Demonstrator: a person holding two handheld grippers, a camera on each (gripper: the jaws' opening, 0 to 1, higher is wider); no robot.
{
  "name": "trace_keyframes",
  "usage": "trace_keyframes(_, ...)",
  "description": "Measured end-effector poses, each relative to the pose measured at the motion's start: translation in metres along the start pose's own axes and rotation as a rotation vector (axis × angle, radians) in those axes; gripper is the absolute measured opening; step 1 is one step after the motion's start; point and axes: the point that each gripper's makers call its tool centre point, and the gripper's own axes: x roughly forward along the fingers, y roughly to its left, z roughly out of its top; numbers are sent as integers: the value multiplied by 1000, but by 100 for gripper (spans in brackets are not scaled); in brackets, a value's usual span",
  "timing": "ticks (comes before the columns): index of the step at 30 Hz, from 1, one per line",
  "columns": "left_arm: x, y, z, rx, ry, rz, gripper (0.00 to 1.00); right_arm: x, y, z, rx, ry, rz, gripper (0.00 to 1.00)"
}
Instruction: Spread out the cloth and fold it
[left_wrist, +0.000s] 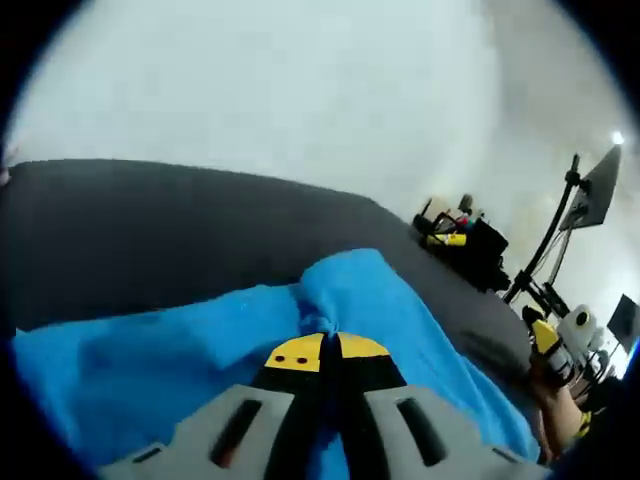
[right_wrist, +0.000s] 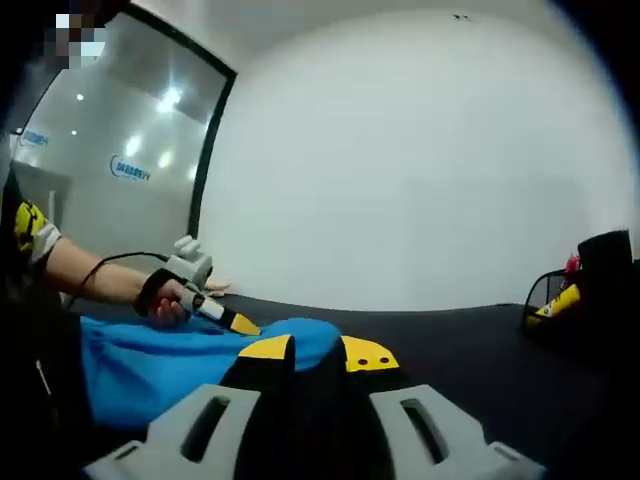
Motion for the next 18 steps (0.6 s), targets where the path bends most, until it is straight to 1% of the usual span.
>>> trace_keyframes(1,-6,-3,8,2,-41,-16,1,1,3,-1,-8,4,9,16)
trace_keyframes(2,-17,-5,18,13,-88,-34,1,2,4,-2,-12,10,15,16)
trace_keyframes(3,-23,-6,23,3,-113,-43,1,3,5,-4,-24,21,21,16)
trace_keyframes(4,-30,-7,25,-27,-114,-55,1,4,5,-5,-33,29,21,16)
trace_keyframes(6,-36,-8,30,-26,-136,-59,1,5,5,-8,-47,41,19,16)
trace_keyframes(8,-39,-6,31,-20,-135,-50,1,5,7,-9,-58,48,20,16)
trace_keyframes(10,-45,-4,34,-37,-142,-39,1,4,8,-8,-64,44,25,16)
trace_keyframes(13,-58,-7,48,-77,-172,-49,1,3,7,-6,-61,35,26,16)
trace_keyframes(14,-61,-6,52,-78,-179,-50,1,4,5,-7,-62,37,25,16)
trace_keyframes(15,-63,-3,54,-79,-181,-33,1,4,5,-7,-63,40,24,16)
trace_keyframes(16,-60,9,58,-82,-166,-6,1,4,5,-8,-65,41,24,16)
trace_keyframes(17,-56,27,56,-64,-146,58,1,4,5,-7,-69,40,25,16)
trace_keyframes(18,-50,41,47,-41,-119,91,1,4,5,-7,-72,39,25,16)
